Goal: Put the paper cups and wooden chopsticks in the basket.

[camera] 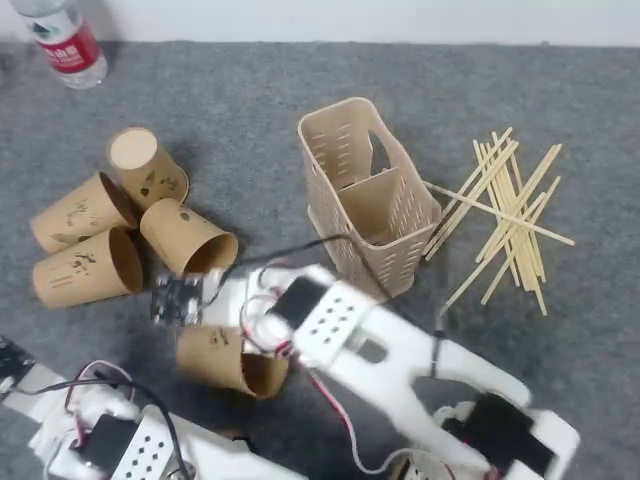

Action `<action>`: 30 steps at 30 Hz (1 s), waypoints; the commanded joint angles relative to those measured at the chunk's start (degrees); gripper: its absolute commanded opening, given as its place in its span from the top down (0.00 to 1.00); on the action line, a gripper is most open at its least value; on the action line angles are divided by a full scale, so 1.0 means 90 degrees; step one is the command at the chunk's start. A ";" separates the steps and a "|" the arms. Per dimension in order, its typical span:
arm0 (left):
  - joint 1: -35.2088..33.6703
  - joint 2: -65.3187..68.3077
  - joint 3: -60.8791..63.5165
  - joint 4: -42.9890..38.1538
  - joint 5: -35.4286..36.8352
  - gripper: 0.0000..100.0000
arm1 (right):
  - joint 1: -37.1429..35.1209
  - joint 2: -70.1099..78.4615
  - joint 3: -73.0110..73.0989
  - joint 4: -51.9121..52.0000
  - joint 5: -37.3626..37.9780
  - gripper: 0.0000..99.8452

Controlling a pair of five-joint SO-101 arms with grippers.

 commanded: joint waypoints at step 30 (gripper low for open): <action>0.0068 -0.0049 -0.0054 0.0039 -0.0039 0.78 | 0.4645 -0.0493 -0.5988 0.3707 -0.0684 0.99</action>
